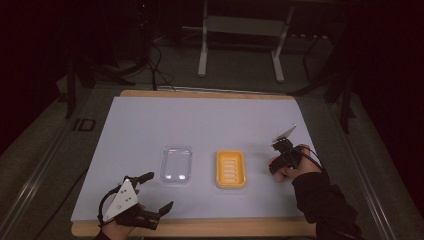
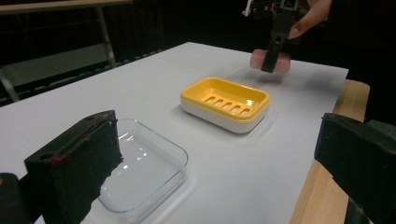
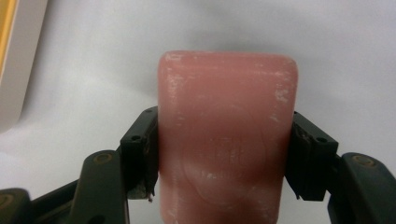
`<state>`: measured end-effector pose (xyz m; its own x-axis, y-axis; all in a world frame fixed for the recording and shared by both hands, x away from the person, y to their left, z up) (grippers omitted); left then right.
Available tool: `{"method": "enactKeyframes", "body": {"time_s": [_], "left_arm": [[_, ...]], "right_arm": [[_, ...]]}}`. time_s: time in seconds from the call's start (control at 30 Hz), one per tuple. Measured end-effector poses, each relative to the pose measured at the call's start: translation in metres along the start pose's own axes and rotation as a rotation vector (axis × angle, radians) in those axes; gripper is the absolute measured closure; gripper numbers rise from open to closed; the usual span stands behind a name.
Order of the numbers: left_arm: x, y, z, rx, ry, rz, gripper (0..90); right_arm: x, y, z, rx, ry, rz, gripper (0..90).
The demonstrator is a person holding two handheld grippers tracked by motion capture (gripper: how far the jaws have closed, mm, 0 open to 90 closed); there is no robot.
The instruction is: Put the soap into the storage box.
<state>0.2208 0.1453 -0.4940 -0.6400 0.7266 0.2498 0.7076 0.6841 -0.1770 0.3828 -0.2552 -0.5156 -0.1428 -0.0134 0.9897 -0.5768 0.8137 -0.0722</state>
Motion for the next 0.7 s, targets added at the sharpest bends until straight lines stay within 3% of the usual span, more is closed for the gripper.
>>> {"method": "enactKeyframes", "body": {"time_s": [0.4,0.53,0.7], "left_arm": [[-0.009,-0.002,-0.003,-0.027,0.016,-0.020,0.7],[-0.011,-0.002,-0.003,-0.023,0.026,-0.027,0.7],[-0.012,-0.001,-0.005,-0.020,0.018,-0.025,0.7]], "right_arm": [[0.010,0.016,-0.007,-0.083,-0.021,-0.004,37.2],[0.015,0.019,-0.007,-0.144,-0.031,0.006,37.2],[0.017,0.023,-0.007,-0.167,-0.036,0.013,37.2]]}}
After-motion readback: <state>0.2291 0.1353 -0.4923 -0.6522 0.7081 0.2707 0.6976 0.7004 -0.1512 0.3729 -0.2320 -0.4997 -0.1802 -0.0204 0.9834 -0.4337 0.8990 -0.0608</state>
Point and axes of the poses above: each handheld gripper's, and its own axes: x roughly backward along the jaws, z roughly out of its underside, y roughly to its left, the point moved 5 cm from there along -x, roughly forward along the jaws, and after that the axes turned 13 degrees about x, right-handed, at the moved point
